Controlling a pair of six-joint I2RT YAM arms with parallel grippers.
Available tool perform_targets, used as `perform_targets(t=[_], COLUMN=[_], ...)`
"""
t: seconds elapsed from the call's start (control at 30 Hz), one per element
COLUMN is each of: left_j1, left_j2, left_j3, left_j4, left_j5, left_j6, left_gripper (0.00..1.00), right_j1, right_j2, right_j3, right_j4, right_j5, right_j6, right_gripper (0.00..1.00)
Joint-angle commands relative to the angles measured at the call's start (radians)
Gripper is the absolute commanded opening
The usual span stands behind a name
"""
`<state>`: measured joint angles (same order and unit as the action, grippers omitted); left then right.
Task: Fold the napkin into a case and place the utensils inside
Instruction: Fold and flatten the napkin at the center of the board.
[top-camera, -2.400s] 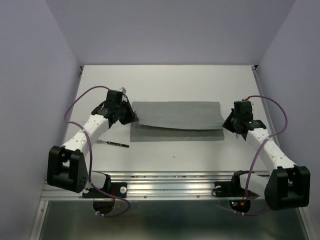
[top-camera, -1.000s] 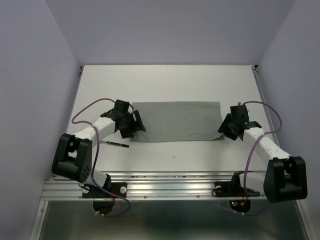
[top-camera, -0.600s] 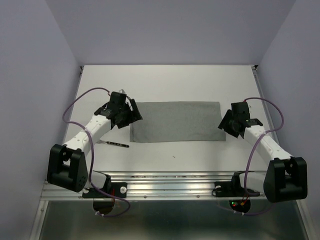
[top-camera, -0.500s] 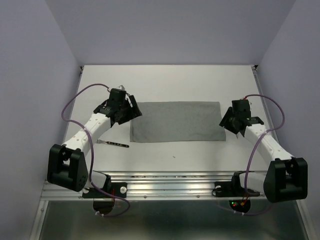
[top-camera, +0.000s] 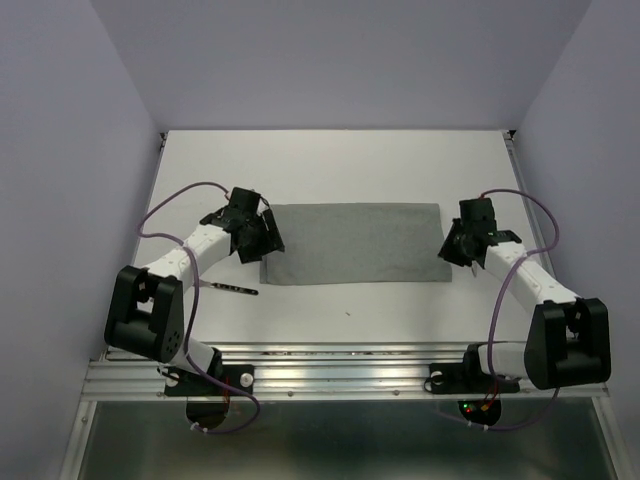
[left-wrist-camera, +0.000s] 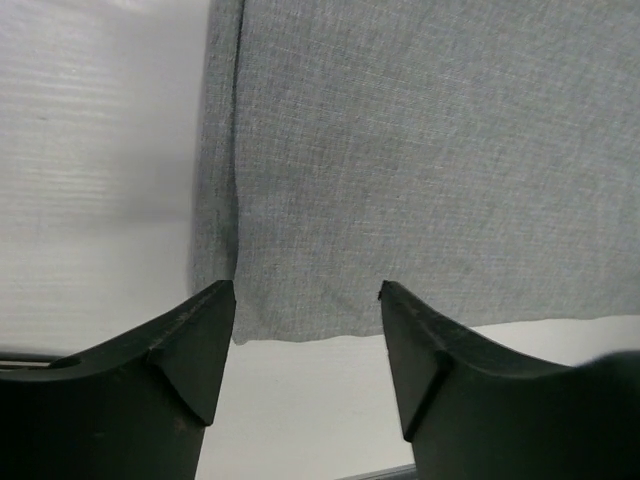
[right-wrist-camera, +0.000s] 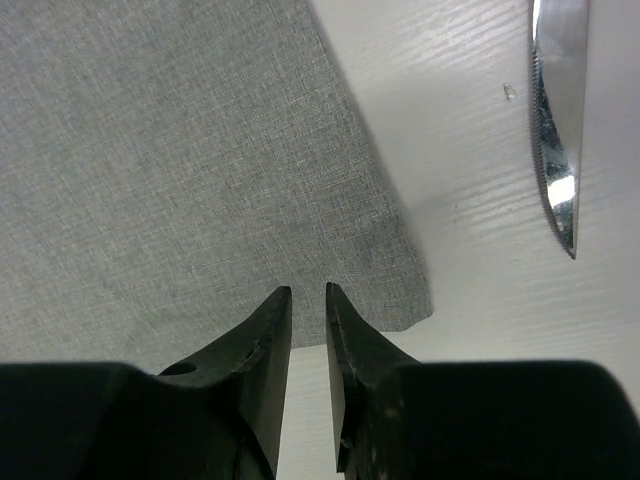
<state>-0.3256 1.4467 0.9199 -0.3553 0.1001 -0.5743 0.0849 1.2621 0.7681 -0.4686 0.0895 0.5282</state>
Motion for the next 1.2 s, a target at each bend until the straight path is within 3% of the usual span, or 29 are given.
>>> perform_targets(t=[0.0,0.1,0.3,0.47,0.5,0.7,0.9,1.17], left_j1=[-0.006,-0.006,-0.006,-0.007,-0.012,-0.018,-0.027,-0.027], left_j2=[0.035,0.04,0.053,0.095,0.113,0.138,0.13,0.087], left_j3=[-0.026,-0.045,-0.082,-0.108,-0.105,-0.096,-0.063,-0.013], left_j4=[0.004,0.003,-0.002,0.052,0.061,0.067,0.05,-0.007], left_j5=[0.015,0.0,-0.002,0.055,0.061,0.066,0.084,0.075], left_j6=[0.033,0.037,0.073,0.065,0.062,0.06,0.057,0.068], left_gripper=[0.77,0.82,0.73,0.59,0.52,0.37,0.4,0.43], right_j1=[-0.007,-0.007,-0.007,-0.007,-0.007,-0.007,-0.007,-0.007], right_j2=[0.049,0.063,0.105,0.129,0.147,0.204,0.295,0.273], right_j3=[-0.004,-0.009,-0.016,-0.035,-0.032,0.009,0.117,0.203], right_j4=[0.03,0.045,0.056,0.077,0.077,0.084,0.087,0.09], right_j5=[-0.04,-0.065,-0.074,-0.059,-0.021,0.087,0.185,0.01], right_j6=[-0.02,-0.022,-0.028,-0.014,0.01,0.006,-0.037,-0.057], right_gripper=[0.25,0.25,0.25,0.26,0.27,0.29,0.29,0.32])
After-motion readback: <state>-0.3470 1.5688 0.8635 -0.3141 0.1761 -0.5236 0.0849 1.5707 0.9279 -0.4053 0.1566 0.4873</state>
